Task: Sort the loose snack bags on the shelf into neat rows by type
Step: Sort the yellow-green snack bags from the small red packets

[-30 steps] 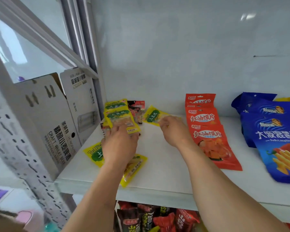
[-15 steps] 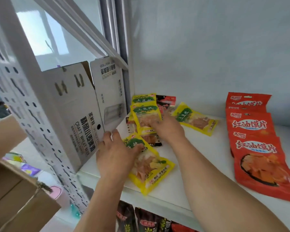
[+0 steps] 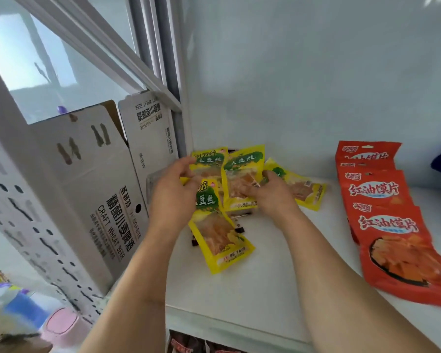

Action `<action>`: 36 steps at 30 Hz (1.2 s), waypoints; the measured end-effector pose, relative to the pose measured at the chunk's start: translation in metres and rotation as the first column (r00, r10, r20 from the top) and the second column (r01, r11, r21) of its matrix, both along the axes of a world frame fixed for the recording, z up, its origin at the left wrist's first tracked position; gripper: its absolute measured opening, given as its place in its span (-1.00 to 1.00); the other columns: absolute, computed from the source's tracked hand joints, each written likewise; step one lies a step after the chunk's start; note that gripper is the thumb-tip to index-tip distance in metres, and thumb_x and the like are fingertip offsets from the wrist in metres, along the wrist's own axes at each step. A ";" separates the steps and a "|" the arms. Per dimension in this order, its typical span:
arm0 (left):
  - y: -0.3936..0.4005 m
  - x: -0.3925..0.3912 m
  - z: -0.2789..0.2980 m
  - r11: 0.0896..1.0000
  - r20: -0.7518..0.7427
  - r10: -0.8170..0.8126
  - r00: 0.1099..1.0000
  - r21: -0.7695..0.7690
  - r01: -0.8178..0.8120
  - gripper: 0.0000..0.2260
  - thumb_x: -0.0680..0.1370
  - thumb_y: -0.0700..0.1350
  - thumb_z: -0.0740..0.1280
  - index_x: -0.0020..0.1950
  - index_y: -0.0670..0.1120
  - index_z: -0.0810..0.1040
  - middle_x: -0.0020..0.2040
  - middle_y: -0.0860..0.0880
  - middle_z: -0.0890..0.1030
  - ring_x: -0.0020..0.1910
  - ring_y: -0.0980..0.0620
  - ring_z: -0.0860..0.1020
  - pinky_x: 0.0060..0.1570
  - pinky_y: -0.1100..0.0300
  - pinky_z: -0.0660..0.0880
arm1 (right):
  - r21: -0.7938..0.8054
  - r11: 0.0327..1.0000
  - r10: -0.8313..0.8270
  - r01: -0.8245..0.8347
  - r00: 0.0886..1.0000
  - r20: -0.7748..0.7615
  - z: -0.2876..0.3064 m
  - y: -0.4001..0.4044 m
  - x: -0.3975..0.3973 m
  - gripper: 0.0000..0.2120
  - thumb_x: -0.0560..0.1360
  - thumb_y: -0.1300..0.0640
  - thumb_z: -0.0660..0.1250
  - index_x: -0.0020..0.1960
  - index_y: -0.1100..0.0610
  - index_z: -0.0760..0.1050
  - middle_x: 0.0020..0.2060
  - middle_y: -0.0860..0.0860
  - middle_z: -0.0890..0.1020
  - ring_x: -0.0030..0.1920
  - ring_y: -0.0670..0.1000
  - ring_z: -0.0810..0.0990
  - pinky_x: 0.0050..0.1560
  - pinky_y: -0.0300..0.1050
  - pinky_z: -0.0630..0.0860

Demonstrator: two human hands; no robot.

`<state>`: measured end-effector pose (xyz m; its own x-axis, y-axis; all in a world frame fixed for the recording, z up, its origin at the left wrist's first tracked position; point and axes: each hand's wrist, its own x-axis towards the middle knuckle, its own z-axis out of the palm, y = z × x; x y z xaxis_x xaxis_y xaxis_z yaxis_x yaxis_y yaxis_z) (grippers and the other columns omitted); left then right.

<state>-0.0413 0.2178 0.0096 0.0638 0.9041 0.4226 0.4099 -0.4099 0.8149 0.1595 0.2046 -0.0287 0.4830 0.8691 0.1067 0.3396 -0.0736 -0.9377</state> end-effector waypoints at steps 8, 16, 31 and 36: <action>0.051 0.033 0.006 0.995 0.228 -0.033 0.973 -0.080 0.052 -0.71 0.59 -0.27 0.34 0.30 -0.08 0.55 -0.15 0.18 0.50 -0.09 0.27 0.53 0.09 0.31 0.45 | 0.101 0.988 0.154 -0.121 0.873 -0.463 -0.009 -0.031 0.023 -0.60 0.42 0.23 0.53 0.23 0.18 0.57 0.09 0.13 0.71 0.03 0.10 0.71 0.10 -0.01 0.61; 0.063 0.038 -0.008 0.953 0.097 -0.011 0.995 -0.300 0.040 -0.29 0.58 0.08 0.39 0.59 -0.16 0.16 0.42 -0.05 0.43 0.44 -0.12 0.39 0.41 0.01 0.36 | 0.033 0.987 0.156 -0.154 0.924 -0.348 -0.010 -0.035 0.018 -0.74 0.44 0.26 0.51 0.12 0.19 0.61 -0.10 0.10 0.74 -0.12 0.05 0.72 0.01 -0.04 0.62; 0.036 0.039 -0.017 0.715 0.492 -0.090 0.866 -0.573 0.400 -0.84 0.70 -0.11 0.19 0.03 0.03 0.55 0.00 -0.09 0.71 -0.10 -0.11 0.70 0.08 -0.16 0.62 | 0.048 0.999 0.002 0.014 0.947 -0.322 -0.006 -0.018 0.006 -0.77 0.49 0.13 0.49 0.12 0.15 0.59 0.03 0.09 0.71 0.03 0.08 0.69 0.11 0.02 0.61; 0.046 0.046 -0.026 0.731 0.484 -0.113 0.867 -0.551 0.403 -0.59 0.54 0.15 0.26 0.37 0.07 0.50 0.34 -0.03 0.59 0.29 -0.14 0.58 0.28 -0.24 0.49 | 0.047 0.996 -0.063 0.073 0.978 -0.198 -0.002 -0.015 0.006 -0.88 0.49 0.05 0.49 -0.07 0.00 0.56 -0.07 -0.03 0.68 0.01 0.04 0.67 0.12 0.03 0.59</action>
<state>0.0042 0.2643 -0.0164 0.2967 0.9378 -0.1803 -0.0472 0.2030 0.9780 0.1658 0.1891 -0.0305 0.5569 0.8291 0.0503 0.1451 -0.0375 -0.9887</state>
